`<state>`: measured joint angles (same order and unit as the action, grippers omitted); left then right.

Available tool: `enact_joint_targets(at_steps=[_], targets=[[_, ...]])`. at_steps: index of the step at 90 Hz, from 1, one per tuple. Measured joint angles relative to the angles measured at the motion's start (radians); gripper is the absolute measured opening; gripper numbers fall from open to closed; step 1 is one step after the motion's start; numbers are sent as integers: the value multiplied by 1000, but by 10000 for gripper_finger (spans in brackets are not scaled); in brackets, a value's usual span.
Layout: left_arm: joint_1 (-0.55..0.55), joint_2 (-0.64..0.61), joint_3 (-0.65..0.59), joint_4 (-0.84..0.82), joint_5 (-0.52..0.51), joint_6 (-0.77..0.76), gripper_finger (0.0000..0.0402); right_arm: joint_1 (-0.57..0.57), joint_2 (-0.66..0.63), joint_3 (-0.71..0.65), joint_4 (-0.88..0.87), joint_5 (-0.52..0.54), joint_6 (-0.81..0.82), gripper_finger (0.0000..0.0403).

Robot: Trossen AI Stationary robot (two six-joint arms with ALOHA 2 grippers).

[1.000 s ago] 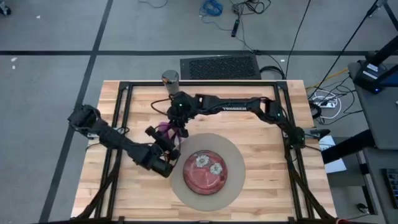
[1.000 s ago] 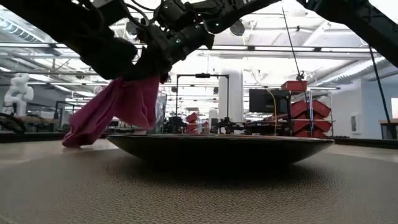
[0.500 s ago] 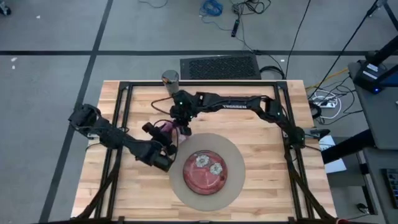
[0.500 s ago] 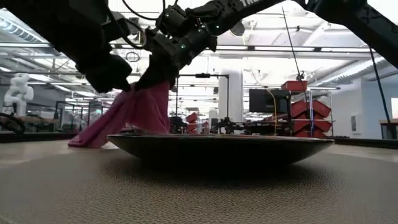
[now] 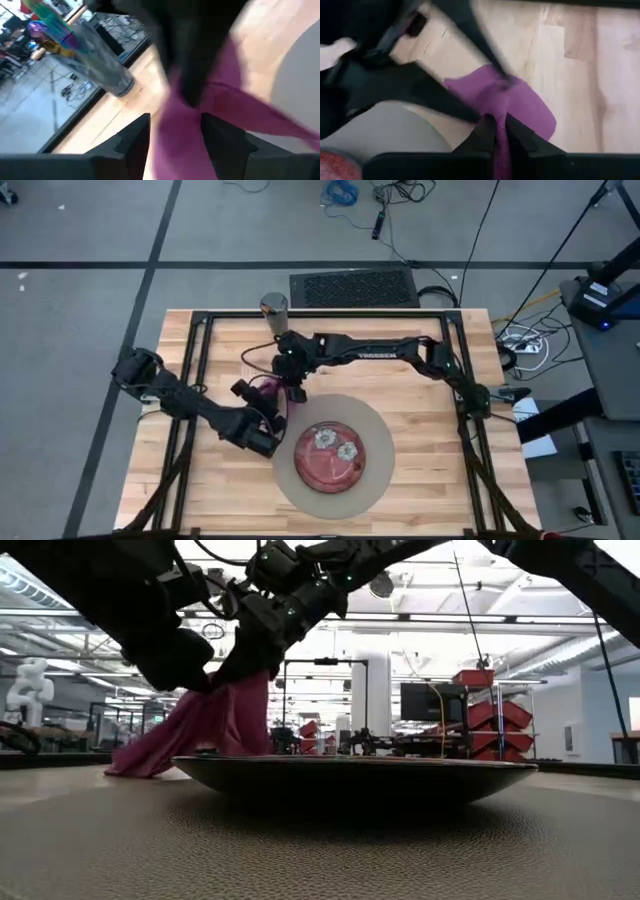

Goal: Set table place
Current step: Move the pink napkin to the middle left of the table

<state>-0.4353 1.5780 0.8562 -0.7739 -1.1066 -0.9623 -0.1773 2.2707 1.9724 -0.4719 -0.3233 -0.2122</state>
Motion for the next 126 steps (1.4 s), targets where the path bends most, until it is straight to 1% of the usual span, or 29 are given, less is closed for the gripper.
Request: enact_joint_targets(at_steps=[9, 18, 27, 35, 53, 68, 84, 94, 107, 115, 126], targets=[[0, 0, 0, 34, 0, 27, 162, -3, 0, 0, 25, 0, 6, 0], [8, 0, 0, 25, 0, 28, 162, -1, 0, 0, 35, -27, 10, 0], [29, 0, 0, 14, 2, 29, 162, 11, 0, 0, 35, -20, 10, 0], [57, 0, 0, -24, 7, 23, 162, 22, 0, 0, 36, -38, 10, 0], [102, 25, 0, -131, 37, -54, 162, 40, 0, 0, 19, -49, 10, 0], [91, 47, 0, -177, 94, -79, 162, 46, -2, 0, -15, -51, 1, 0], [45, 53, 0, -185, 147, -91, 158, 36, -4, 0, -62, -34, -11, 0], [12, 53, 0, -256, 211, -140, 141, 33, -4, 0, -120, -23, -32, 0], [-36, 53, 0, -354, 250, -234, 99, 39, -5, 0, -145, -24, -66, 0], [-54, 53, 0, -361, 276, -235, 68, 48, -5, 0, -151, -27, -75, 0], [-80, 53, 0, -356, 316, -232, 30, 58, -6, 0, -155, -57, -94, 0]])
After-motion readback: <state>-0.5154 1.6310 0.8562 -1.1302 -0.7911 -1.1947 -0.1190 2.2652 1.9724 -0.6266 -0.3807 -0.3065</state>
